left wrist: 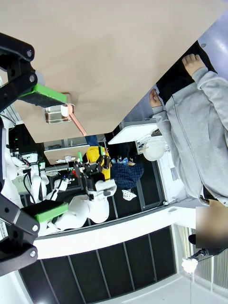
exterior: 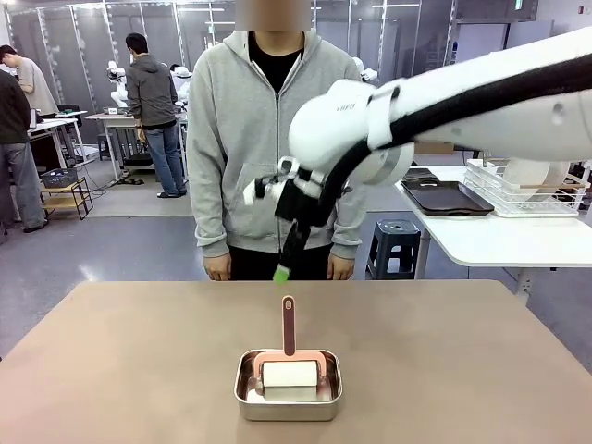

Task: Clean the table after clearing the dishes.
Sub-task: Place the Lint Roller back on top of the Airtight Container.

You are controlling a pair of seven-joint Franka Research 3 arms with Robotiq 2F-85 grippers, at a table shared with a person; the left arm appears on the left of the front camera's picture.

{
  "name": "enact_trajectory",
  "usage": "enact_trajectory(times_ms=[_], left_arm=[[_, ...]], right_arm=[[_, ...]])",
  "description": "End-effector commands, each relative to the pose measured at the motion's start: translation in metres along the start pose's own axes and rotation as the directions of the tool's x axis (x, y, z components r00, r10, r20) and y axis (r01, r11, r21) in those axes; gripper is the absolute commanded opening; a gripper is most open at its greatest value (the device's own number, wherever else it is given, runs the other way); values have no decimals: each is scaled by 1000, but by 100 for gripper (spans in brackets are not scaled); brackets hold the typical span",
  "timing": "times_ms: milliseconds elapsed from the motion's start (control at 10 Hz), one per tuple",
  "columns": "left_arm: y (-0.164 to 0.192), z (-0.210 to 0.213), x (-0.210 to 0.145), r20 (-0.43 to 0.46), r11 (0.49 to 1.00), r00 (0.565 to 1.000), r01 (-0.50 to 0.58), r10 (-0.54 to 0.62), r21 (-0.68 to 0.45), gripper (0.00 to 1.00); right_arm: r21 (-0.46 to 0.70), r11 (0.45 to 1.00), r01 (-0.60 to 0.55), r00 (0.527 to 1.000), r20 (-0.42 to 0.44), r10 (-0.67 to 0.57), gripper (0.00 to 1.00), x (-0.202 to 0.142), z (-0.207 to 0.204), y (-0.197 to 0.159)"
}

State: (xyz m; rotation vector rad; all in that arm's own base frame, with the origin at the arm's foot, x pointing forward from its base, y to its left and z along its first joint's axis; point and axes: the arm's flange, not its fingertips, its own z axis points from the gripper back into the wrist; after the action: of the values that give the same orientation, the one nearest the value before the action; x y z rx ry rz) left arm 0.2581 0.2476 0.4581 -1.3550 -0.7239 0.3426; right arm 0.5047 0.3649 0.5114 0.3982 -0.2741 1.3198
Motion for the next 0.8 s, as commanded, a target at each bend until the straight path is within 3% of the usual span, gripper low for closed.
enact_trajectory(times_ms=[0,100,300,400,600,700], left_arm=[[-2,2,1,1,1000,1000,12,-12,-15,100],[-2,2,1,1,1000,1000,12,-12,-15,100],[-2,2,1,1,1000,1000,12,-12,-15,100],[-2,2,1,1,1000,1000,12,-12,-15,100],[-2,2,1,1,1000,1000,12,-12,-15,100],[-2,2,1,1,1000,1000,12,-12,-15,100]], right_arm=[[143,982,126,971,187,-152,100,-34,17,2],[308,924,227,916,256,-310,100,-57,27,-5],[643,722,256,716,376,-589,100,-128,53,-25],[733,641,226,633,390,-669,100,-165,63,-35],[802,547,242,489,386,-782,100,-245,75,-48],[813,506,287,453,351,-820,100,-295,83,-55]])
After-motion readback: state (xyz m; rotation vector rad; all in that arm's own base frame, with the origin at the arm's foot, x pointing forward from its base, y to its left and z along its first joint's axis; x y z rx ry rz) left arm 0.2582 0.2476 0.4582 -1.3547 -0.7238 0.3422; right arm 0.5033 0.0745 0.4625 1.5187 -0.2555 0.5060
